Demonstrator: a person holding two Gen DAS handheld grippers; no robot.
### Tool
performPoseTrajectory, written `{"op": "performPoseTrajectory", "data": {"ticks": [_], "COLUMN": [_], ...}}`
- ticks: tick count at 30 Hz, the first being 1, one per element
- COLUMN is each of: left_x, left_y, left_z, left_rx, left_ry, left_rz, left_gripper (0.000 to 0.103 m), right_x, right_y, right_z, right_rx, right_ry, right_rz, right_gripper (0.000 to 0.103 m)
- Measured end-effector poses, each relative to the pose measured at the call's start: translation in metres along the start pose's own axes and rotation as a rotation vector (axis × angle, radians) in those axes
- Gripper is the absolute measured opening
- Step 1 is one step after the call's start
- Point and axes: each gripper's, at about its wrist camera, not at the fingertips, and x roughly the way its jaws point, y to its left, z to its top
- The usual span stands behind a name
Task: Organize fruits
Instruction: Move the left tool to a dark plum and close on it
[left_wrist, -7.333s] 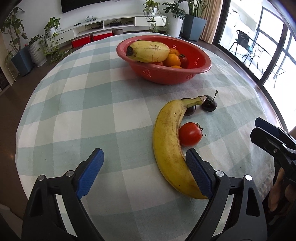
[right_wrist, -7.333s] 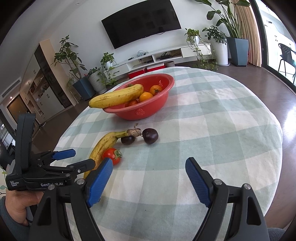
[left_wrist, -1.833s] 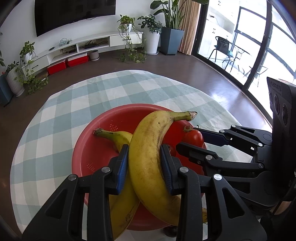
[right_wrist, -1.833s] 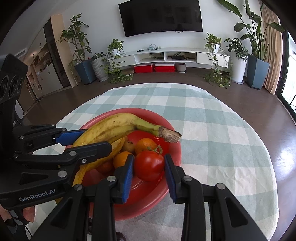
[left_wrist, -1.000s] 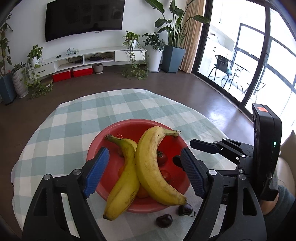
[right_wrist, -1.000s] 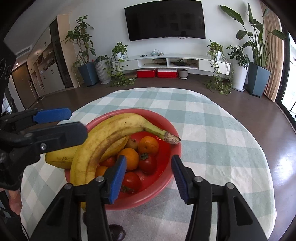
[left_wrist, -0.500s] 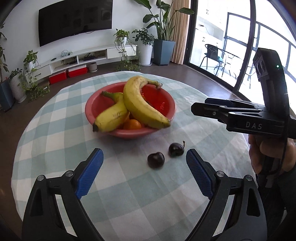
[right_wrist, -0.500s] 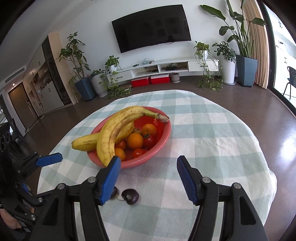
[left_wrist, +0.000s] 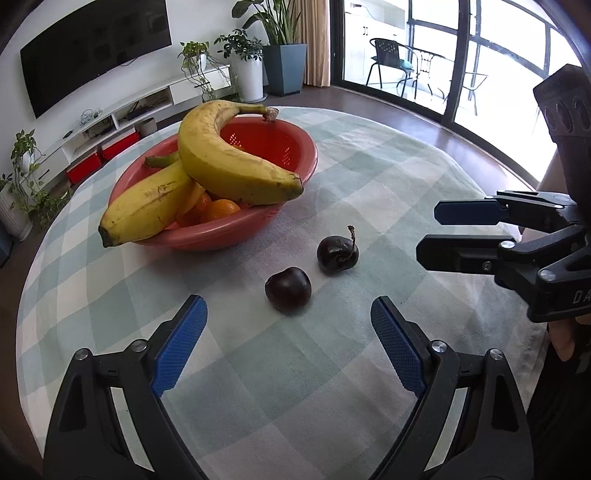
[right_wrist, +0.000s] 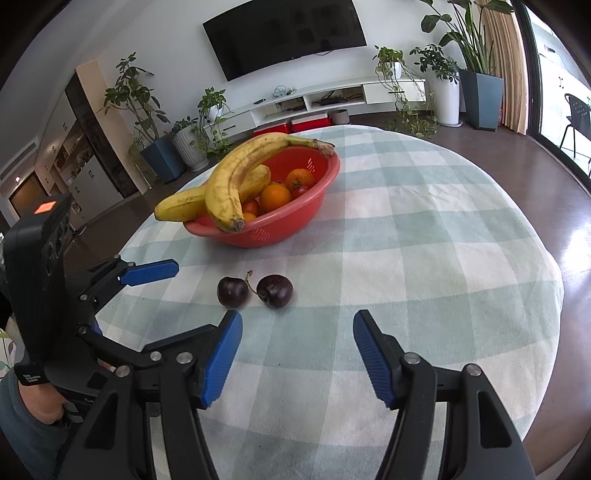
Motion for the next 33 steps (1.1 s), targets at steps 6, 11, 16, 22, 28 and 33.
{"op": "performPoseTrajectory", "data": {"ticks": [6, 11, 16, 22, 28, 33], "left_x": [0.021, 0.036, 0.048, 0.053, 0.05, 0.048], "left_y": [0.007, 0.004, 0.004, 0.004, 0.007, 0.009], "left_z": [0.009, 0.016, 0.019, 0.021, 0.02, 0.016], "left_rx": [0.002, 0.032, 0.023, 0.02, 0.009, -0.006], "left_ry": [0.027, 0.056, 0.07, 0.067, 0.075, 0.069], "left_rz": [-0.031, -0.04, -0.051, -0.053, -0.048, -0.045], "left_gripper": [0.063, 0.061, 0.046, 0.032, 0.032, 0.032], "right_x": [0.007, 0.009, 0.013, 0.014, 0.014, 0.014], "right_y": [-0.001, 0.002, 0.002, 0.002, 0.002, 0.002], "right_z": [-0.001, -0.003, -0.003, -0.004, -0.005, -0.004], "right_rx": [-0.003, -0.021, -0.017, -0.016, -0.01, -0.011], "right_ry": [0.013, 0.024, 0.044, 0.049, 0.05, 0.05], "right_rz": [-0.006, -0.015, -0.016, -0.018, -0.018, -0.02], "right_gripper": [0.066, 0.066, 0.066, 0.066, 0.066, 0.066]}}
